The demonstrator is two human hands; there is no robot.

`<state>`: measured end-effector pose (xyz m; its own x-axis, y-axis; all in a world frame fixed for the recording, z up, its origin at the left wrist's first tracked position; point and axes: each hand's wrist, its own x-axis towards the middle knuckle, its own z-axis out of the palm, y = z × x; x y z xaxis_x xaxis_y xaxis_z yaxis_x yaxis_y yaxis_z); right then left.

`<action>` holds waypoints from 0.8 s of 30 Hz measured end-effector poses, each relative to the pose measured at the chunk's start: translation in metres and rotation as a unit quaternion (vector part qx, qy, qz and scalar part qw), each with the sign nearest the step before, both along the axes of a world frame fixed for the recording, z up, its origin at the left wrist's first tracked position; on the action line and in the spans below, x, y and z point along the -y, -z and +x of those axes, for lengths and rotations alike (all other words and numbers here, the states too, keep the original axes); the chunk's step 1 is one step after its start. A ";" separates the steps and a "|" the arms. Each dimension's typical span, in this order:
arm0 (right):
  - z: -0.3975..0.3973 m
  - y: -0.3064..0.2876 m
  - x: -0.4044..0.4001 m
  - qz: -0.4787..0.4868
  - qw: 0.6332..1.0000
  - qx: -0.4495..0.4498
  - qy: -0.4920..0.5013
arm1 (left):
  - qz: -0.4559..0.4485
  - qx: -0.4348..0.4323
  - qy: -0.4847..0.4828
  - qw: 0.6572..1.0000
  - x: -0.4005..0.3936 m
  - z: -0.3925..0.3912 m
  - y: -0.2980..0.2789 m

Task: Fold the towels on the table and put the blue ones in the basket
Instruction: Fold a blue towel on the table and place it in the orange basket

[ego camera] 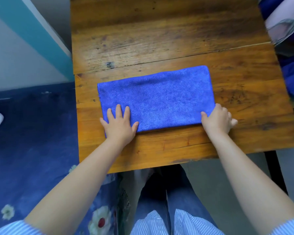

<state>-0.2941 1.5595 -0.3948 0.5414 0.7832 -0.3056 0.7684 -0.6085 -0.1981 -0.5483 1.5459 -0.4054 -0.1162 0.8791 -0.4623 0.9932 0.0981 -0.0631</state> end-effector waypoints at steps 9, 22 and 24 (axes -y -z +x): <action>0.006 -0.012 -0.022 -0.049 0.998 0.011 -0.034 | -0.080 -0.074 0.137 0.985 -0.034 0.027 -0.030; 0.090 -0.025 -0.123 -0.008 0.980 -0.055 -0.190 | 0.016 0.051 0.154 0.987 -0.137 0.127 -0.049; 0.105 -0.027 -0.147 0.003 0.976 -0.090 -0.201 | 0.032 0.076 0.149 0.985 -0.164 0.153 -0.051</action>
